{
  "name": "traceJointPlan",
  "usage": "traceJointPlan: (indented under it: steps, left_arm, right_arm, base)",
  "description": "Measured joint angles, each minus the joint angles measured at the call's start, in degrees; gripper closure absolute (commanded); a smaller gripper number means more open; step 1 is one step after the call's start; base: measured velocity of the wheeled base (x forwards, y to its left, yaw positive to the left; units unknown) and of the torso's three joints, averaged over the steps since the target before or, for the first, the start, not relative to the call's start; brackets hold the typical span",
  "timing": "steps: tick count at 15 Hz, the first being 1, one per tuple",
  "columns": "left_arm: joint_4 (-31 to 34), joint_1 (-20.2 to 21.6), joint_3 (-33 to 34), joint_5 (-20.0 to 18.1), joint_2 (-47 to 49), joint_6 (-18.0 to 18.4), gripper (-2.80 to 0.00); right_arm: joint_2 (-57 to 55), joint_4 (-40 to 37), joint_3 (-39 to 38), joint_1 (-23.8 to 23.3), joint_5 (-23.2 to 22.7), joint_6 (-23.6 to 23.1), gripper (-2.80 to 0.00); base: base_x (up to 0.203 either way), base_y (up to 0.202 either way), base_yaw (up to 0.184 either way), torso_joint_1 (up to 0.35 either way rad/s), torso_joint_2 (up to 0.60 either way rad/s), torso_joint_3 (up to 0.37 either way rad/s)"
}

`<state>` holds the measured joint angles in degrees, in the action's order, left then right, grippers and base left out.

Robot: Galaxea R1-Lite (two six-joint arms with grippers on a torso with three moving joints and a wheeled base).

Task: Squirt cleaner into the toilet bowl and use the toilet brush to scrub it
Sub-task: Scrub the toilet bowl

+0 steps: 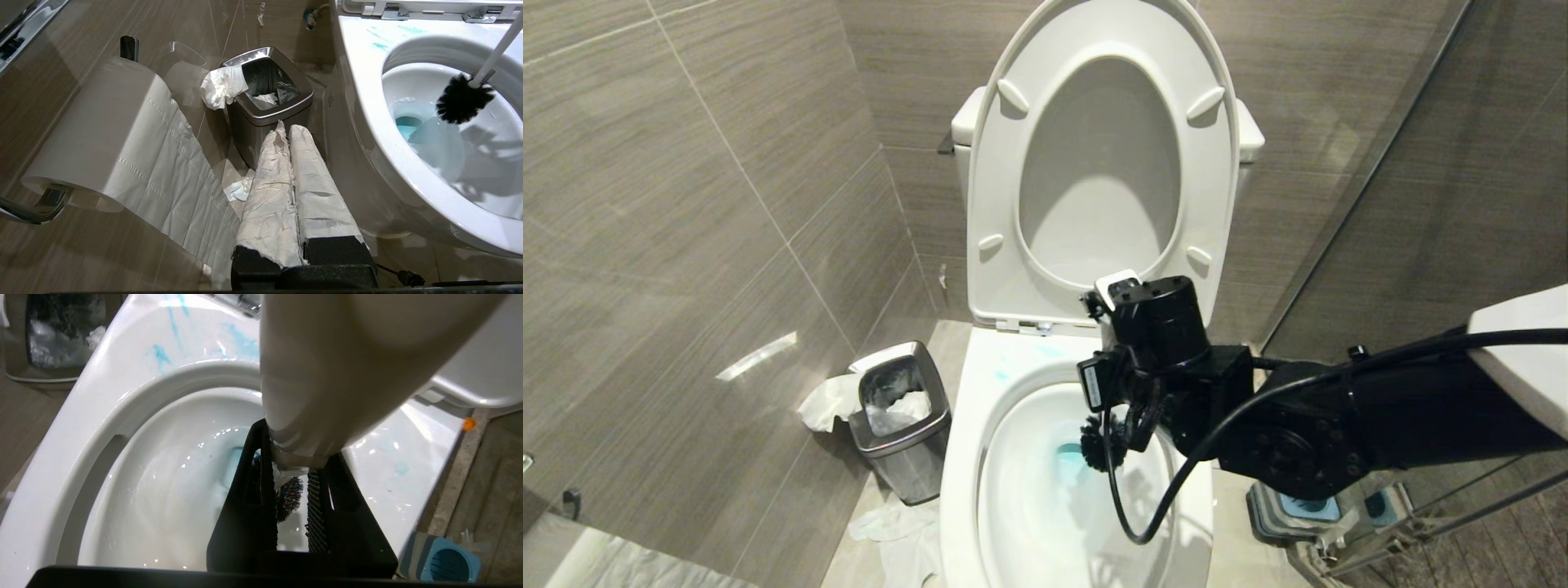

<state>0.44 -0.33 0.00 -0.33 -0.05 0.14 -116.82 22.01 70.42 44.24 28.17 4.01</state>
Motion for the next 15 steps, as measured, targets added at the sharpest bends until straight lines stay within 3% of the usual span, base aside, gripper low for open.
traceJointPlan:
  steps: [5,10,15]
  left_arm:
    - [0.0,0.0,0.0,0.0,0.0,0.0,0.00]
    - [0.0,0.0,0.0,0.0,0.0,0.0,0.00]
    - [0.0,0.0,0.0,0.0,0.0,0.0,0.00]
  right_arm:
    - [-6.6,0.6,2.9,1.4,-0.2,0.0,0.00]
    - [-16.5,8.3,6.9,1.2,-0.1,-0.2,0.00]
    - [-22.1,9.4,10.7,1.2,0.2,-0.2,0.00]
  base:
    - [0.000,0.000,0.000,0.000,0.00,0.000]
    - [0.000,0.000,0.000,0.000,0.00,0.000]
    - [0.000,0.000,0.000,0.000,0.00,0.000]
